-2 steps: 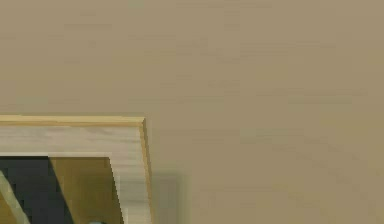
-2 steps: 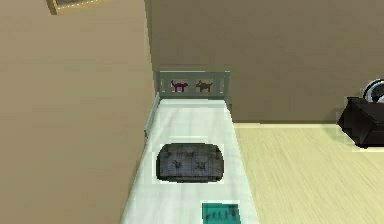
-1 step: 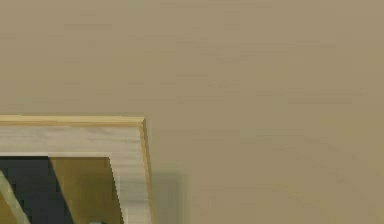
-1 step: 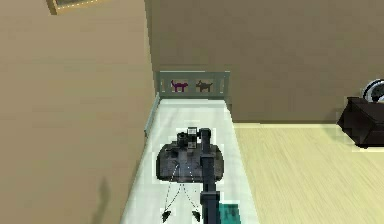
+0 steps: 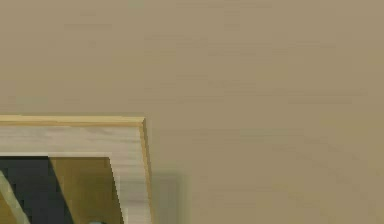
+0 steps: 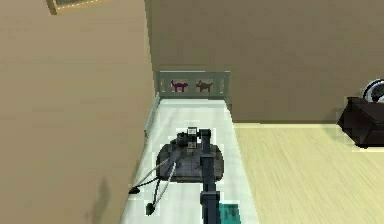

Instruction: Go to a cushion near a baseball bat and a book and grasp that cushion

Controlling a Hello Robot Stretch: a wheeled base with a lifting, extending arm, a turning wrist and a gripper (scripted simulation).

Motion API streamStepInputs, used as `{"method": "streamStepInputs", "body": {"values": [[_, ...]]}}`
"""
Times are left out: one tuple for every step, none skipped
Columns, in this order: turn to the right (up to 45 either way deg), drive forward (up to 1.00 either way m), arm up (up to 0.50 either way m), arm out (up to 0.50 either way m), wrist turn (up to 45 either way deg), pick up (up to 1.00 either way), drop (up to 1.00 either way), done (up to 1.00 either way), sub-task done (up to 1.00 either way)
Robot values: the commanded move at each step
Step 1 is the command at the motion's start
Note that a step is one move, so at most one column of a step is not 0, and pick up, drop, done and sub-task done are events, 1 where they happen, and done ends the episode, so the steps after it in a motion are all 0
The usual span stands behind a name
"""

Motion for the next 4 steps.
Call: {"method": "streamStepInputs", "body": {"values": [[0.0,0.0,0.0,0.0,45.0,0.0,0.0,0.0,0.0],[0.0,0.0,0.0,0.0,45.0,0.0,0.0,0.0,0.0],[0.0,0.0,0.0,0.0,42.0,0.0,0.0,0.0,0.0],[0.0,0.0,-0.3,0.0,0.0,0.0,0.0,0.0,0.0]]}}
